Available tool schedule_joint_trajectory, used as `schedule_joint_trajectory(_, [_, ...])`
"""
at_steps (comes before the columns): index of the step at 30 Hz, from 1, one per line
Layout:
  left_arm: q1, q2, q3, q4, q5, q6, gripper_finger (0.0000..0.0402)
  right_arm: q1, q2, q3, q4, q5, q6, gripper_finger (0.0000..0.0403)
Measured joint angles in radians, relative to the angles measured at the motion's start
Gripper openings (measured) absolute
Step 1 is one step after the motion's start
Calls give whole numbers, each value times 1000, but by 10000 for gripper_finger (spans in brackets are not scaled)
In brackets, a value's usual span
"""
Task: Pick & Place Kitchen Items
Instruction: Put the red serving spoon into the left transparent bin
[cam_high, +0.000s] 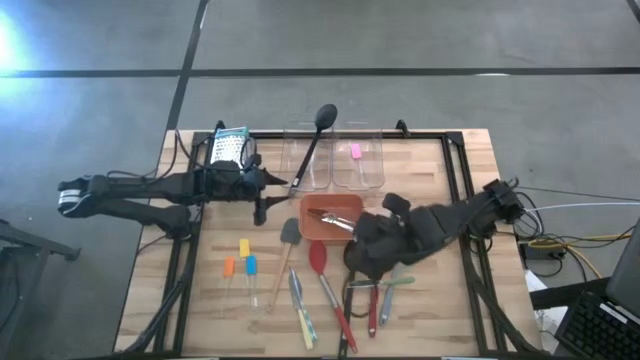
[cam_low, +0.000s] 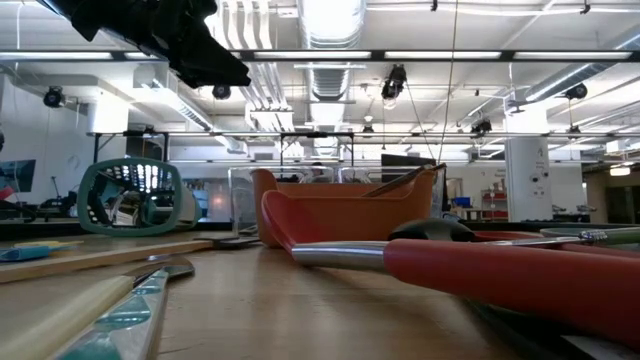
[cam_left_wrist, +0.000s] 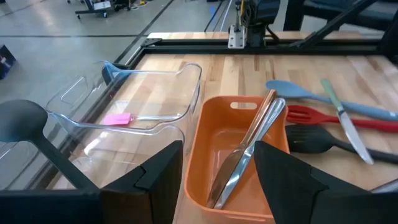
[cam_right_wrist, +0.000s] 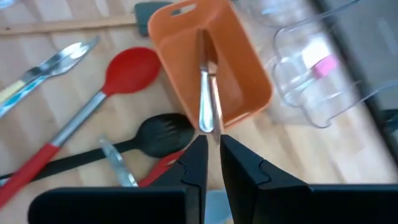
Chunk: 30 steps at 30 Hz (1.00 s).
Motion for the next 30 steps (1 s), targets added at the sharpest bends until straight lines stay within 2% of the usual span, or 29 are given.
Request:
schedule_joint_trajectory(4, [-6, -12, 0, -1, 2, -26, 204, 54, -30, -74, 0, 99, 53, 38])
schedule_joint_trajectory(9, [-18, -17, 0, 0, 5, -42, 204, 86, -59, -201, 7, 102, 198, 38])
schedule_joint_trajectory(14, [-18, -18, 0, 13, 4, -43, 204, 91, -63, -322, 105, 35, 262, 38])
schedule_joint_trajectory(21, [-18, -18, 0, 53, 4, -10, 204, 77, -63, -438, 413, -47, 196, 38])
schedule_joint_trajectory(27, [-18, -18, 0, 96, 3, 32, 204, 62, -63, -461, 536, -83, 174, 38])
schedule_joint_trajectory(30, [-18, -14, 0, 67, 3, -21, 204, 61, -63, -461, 562, -80, 183, 38])
